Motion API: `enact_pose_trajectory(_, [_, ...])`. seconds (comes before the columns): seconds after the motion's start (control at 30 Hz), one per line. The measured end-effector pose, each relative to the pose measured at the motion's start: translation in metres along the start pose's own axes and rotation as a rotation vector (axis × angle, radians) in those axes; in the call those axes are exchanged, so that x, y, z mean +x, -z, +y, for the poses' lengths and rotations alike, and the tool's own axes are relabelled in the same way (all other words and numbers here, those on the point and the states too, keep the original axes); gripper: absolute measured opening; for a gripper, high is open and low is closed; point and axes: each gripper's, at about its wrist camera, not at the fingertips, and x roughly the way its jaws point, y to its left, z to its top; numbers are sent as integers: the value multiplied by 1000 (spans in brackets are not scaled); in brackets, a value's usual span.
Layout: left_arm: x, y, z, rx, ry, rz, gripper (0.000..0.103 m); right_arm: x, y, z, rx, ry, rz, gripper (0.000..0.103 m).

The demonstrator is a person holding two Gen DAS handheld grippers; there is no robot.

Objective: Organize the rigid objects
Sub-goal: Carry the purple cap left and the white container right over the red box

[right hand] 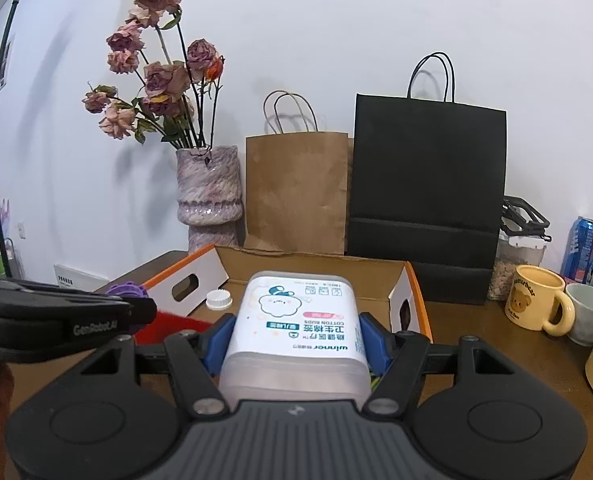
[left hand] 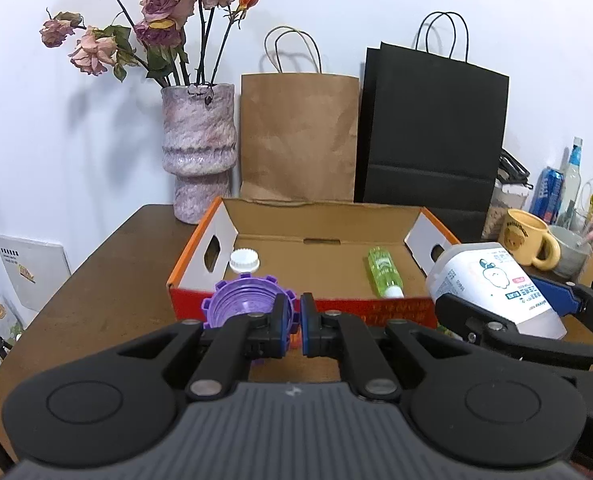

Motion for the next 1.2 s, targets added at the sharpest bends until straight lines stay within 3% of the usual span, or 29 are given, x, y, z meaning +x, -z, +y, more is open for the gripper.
enact_pose_trajectory(0.53, [43, -29, -3, -32, -14, -48, 7, 49, -24, -13, 19, 18, -10, 65])
enact_pose_trajectory(1.2, [119, -54, 2, -46, -40, -9, 7, 124, -44, -24, 12, 31, 51, 65])
